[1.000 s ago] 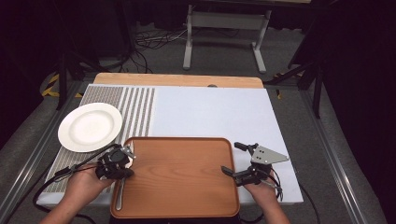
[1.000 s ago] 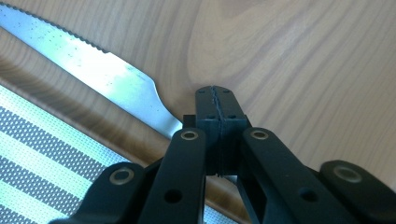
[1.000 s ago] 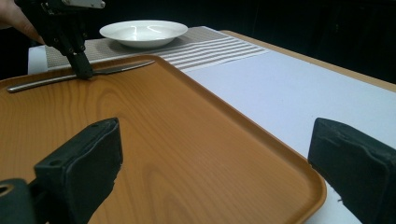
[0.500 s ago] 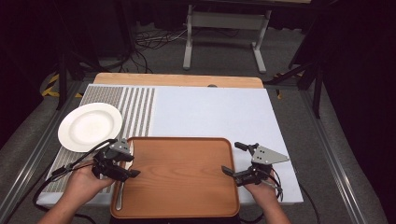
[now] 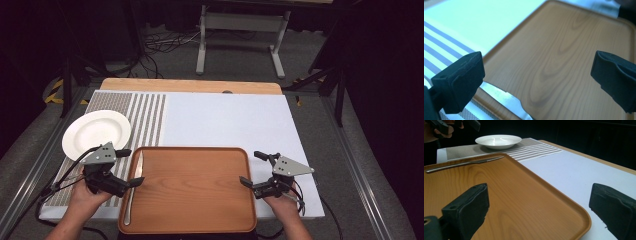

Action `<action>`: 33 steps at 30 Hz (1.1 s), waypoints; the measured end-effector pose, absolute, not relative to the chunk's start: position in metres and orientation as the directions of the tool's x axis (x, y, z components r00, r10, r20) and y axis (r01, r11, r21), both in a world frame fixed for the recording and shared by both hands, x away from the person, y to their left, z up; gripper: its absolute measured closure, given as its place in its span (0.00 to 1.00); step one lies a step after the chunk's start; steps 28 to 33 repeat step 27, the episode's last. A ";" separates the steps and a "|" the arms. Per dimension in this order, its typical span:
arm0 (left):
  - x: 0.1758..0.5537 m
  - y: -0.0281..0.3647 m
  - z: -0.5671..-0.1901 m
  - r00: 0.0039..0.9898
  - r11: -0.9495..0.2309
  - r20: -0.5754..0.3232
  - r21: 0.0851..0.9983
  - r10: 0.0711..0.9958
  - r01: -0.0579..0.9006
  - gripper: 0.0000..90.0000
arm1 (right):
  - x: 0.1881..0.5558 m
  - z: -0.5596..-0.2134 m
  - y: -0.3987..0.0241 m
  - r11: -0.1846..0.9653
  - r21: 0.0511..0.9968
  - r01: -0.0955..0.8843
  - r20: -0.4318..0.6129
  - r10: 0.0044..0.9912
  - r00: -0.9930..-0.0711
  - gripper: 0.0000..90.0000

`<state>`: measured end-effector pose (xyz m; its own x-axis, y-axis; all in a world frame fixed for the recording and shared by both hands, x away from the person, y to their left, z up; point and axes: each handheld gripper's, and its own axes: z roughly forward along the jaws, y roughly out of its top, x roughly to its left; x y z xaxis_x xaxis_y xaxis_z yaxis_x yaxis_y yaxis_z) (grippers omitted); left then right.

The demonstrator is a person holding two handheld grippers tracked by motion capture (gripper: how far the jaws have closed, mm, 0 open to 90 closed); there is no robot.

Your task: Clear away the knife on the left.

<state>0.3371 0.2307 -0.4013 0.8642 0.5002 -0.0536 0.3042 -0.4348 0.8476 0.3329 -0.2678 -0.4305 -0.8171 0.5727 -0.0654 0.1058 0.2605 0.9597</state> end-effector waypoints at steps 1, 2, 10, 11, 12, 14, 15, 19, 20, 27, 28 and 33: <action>0.337 0.234 -0.403 0.864 -0.414 -0.054 0.862 0.501 0.294 0.00 | 0.333 -0.430 -0.268 0.260 0.960 0.105 -0.066 0.573 -0.817 0.04; 0.336 0.237 -0.405 0.861 -0.394 -0.061 0.871 0.504 0.293 0.00 | 0.333 -0.430 -0.268 0.260 0.960 0.105 -0.066 0.573 -0.817 0.04; 0.330 0.254 -0.425 0.850 -0.246 -0.092 0.936 0.519 0.252 0.00 | 0.333 -0.429 -0.272 0.254 0.961 0.106 -0.065 0.583 -0.810 0.04; 0.329 0.254 -0.426 0.850 -0.257 -0.083 0.934 0.520 0.249 0.00 | 0.333 -0.429 -0.273 0.254 0.961 0.109 -0.063 0.585 -0.808 0.04; 0.327 0.253 -0.427 0.850 -0.271 -0.059 0.934 0.524 0.232 0.00 | 0.333 -0.429 -0.273 0.254 0.961 0.107 -0.064 0.586 -0.808 0.04; 0.324 0.251 -0.428 0.852 -0.287 -0.034 0.934 0.522 0.213 0.00 | 0.333 -0.429 -0.274 0.257 0.960 0.109 -0.066 0.589 -0.806 0.04; 0.324 0.249 -0.431 0.853 -0.288 -0.040 0.932 0.520 0.219 0.00 | 0.333 -0.430 -0.275 0.252 0.962 0.108 -0.064 0.589 -0.805 0.04; 0.323 0.248 -0.434 0.852 -0.265 -0.064 0.936 0.520 0.232 0.00 | 0.332 -0.430 -0.276 0.251 0.962 0.110 -0.063 0.592 -0.803 0.04; 0.324 0.249 -0.434 0.851 -0.254 -0.067 0.940 0.521 0.229 0.00 | 0.332 -0.430 -0.276 0.251 0.962 0.109 -0.064 0.592 -0.803 0.04; 0.324 0.254 -0.432 0.843 -0.234 -0.068 0.946 0.533 0.224 0.00 | 0.331 -0.430 -0.277 0.248 0.963 0.110 -0.061 0.595 -0.801 0.04; 0.324 0.254 -0.432 0.843 -0.234 -0.068 0.946 0.533 0.224 0.00 | 0.331 -0.430 -0.277 0.248 0.963 0.110 -0.061 0.595 -0.801 0.04; 0.324 0.254 -0.432 0.843 -0.234 -0.068 0.946 0.533 0.224 0.00 | 0.331 -0.430 -0.277 0.248 0.963 0.110 -0.061 0.595 -0.801 0.04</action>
